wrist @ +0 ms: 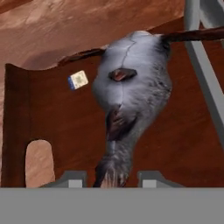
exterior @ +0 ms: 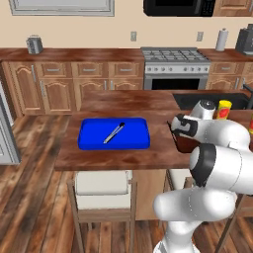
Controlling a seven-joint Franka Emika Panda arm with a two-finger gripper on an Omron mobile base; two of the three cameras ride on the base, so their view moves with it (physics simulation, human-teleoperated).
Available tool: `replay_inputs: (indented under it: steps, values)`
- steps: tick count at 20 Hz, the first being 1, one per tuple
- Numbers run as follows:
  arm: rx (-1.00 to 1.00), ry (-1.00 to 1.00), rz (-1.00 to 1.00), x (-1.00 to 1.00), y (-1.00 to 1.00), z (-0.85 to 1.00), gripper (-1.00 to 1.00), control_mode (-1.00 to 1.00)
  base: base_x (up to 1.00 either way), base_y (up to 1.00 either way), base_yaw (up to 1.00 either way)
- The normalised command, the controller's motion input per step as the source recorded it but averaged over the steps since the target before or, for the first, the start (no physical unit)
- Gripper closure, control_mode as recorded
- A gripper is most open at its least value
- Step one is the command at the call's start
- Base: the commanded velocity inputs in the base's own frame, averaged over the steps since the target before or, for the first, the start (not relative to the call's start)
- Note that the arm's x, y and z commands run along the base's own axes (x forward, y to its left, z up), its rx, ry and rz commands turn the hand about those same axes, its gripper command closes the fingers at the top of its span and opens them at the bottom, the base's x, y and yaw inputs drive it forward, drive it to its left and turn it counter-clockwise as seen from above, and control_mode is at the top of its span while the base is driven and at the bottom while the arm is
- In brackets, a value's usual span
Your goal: Gather the onion and sweet potato from the fridge and place them on a tray on the dining counter. Then gather the chicken drumstick and fish from the fridge and place them on the other tray.
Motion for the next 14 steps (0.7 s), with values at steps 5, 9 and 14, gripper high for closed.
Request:
replay_inputs:
  steps: [5,9,14]
  values:
    - [0.0,0.0,0.01,0.0,0.0,0.0,-1.0,-1.0,0.0,0.0,0.0]
    - [0.0,0.0,0.01,0.0,0.0,0.0,-1.0,-1.0,0.0,0.0,0.0]
    - [0.0,0.0,0.0,-0.13,0.0,0.08,-1.0,-1.0,0.0,0.0,0.0]
